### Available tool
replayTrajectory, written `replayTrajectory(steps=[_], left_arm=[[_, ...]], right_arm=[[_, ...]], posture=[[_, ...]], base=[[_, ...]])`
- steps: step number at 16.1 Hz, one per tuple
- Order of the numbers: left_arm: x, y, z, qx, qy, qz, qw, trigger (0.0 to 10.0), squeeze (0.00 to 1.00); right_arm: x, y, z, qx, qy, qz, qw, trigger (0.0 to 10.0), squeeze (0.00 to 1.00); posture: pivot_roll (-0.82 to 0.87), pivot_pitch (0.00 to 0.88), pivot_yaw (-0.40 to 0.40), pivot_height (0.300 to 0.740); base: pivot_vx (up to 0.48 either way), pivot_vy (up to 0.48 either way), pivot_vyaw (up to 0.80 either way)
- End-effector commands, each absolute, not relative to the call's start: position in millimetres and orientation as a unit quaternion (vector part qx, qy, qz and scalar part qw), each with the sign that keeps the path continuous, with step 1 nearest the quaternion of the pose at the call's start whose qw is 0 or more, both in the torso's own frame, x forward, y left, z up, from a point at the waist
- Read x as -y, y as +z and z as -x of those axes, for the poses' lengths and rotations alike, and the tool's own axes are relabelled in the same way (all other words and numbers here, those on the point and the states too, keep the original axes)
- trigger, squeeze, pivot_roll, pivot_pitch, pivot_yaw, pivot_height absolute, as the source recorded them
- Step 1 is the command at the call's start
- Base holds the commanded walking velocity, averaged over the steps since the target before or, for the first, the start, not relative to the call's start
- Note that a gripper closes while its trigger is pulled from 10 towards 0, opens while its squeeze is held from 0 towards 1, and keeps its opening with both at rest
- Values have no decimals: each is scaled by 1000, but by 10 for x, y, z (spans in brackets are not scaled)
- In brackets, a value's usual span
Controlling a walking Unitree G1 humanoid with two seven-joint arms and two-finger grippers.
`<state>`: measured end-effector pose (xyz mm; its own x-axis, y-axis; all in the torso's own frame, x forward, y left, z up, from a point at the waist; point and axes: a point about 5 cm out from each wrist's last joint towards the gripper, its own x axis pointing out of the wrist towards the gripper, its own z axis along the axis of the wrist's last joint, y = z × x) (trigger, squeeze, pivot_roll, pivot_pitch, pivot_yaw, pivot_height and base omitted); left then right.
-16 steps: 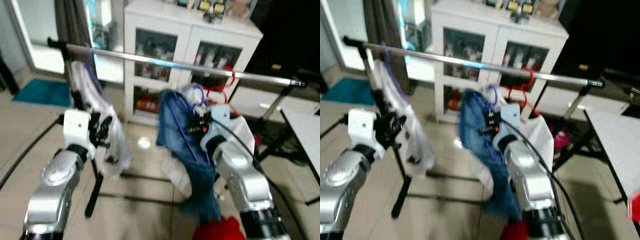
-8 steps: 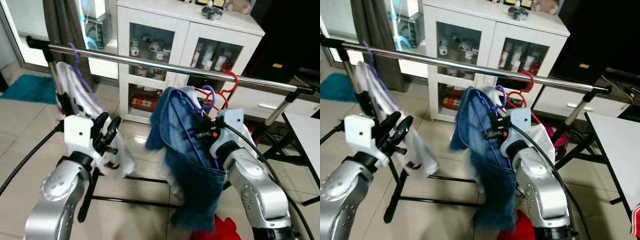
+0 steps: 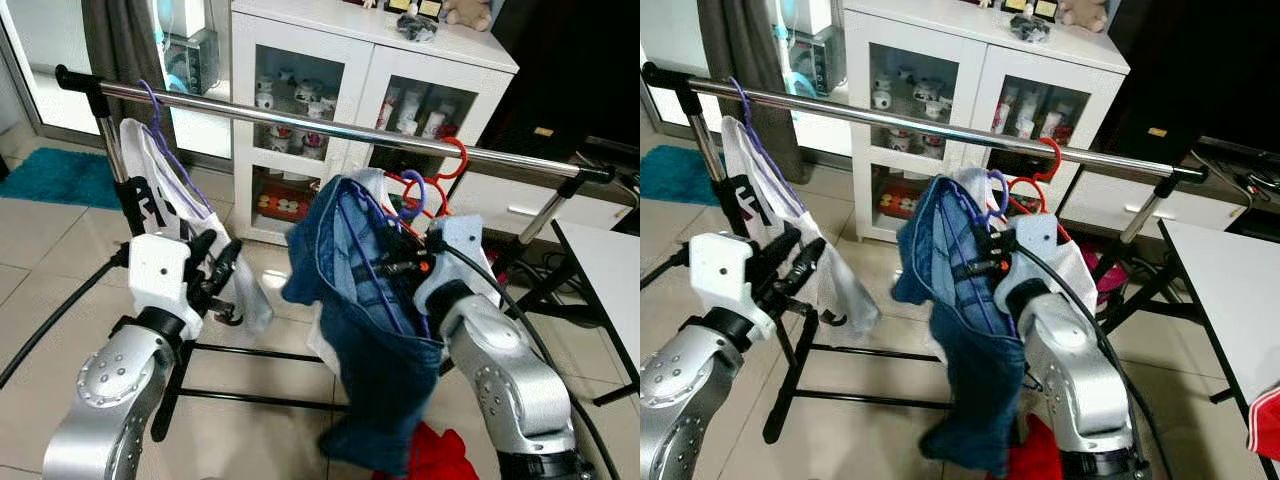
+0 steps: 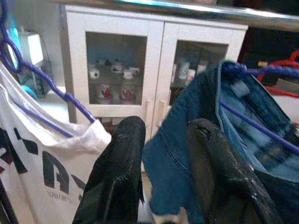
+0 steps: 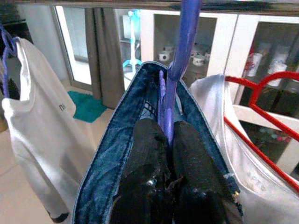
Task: Hang hanger
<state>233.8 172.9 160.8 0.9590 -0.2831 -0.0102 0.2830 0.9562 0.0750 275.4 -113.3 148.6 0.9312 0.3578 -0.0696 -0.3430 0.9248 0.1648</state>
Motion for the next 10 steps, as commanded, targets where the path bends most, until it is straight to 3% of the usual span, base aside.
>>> replayTrajectory(steps=[1,10], left_arm=[[-1706,1602,-2365,-6,-145,-45,988,10000,0],[-1713,1706,-2543,5,-185,-69,980,10000,0]], right_arm=[[1170,1518,-2790,-46,168,-77,982,10000,0],[1112,1621,-3221,-41,141,-72,987,10000,0]], posture=[[-87,0,-155,740],[-63,0,-115,740]], base=[[0,0,0],[0,0,0]])
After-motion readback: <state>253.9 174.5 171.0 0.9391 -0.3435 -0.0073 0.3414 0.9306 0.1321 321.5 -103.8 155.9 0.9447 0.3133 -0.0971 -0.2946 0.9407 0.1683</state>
